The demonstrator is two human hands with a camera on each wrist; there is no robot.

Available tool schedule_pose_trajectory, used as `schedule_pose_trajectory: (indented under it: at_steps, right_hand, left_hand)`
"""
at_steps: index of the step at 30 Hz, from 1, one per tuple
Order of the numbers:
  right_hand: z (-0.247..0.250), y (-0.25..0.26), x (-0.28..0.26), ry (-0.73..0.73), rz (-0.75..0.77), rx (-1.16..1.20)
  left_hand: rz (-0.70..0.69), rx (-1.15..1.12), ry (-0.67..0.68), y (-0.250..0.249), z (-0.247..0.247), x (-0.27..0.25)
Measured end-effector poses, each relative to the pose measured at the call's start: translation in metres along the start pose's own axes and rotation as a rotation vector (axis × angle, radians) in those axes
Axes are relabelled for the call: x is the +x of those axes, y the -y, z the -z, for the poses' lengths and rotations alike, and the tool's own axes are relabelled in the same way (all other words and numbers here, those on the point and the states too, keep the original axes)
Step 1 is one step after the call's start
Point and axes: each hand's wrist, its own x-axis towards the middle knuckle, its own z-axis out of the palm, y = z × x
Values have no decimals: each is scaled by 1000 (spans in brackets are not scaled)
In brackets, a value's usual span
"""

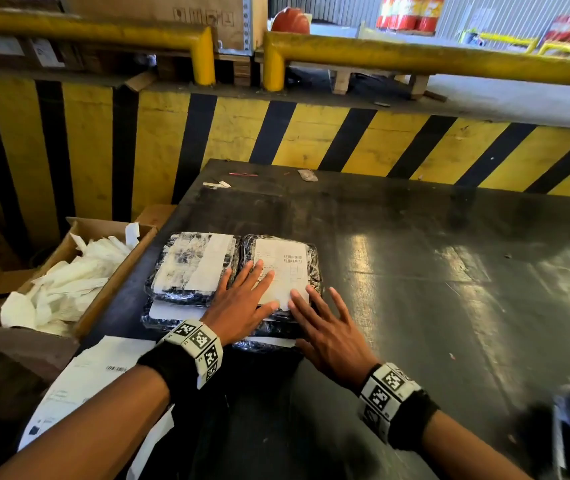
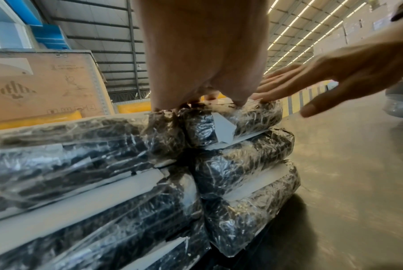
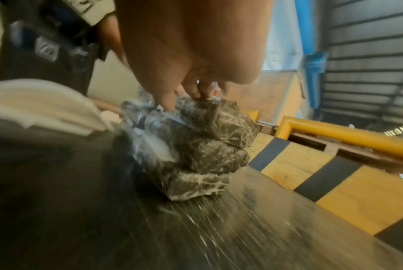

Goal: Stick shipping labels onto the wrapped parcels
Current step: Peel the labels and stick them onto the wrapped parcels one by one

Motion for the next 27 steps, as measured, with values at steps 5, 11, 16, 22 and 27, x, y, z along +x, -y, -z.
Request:
schedule_pose_trajectory:
  at_steps: [5, 11, 16, 22, 27]
  right_hand:
    - [8, -13, -6, -145, -71, 75]
    - [15, -23, 56, -78, -227, 369]
    - [-1, -20, 70, -66, -301, 448]
    - [-5, -16, 68, -83, -326, 493]
    - [-5, -15, 69, -75, -326, 516]
  left_hand:
    - [-20, 39, 11, 0, 6, -1]
    - [-292, 165, -120, -22, 10, -15]
    - [-204, 304, -134, 5, -9, -43]
    - [-155, 250, -199, 28, -2, -67]
    - [-286, 70, -252, -3, 34, -19]
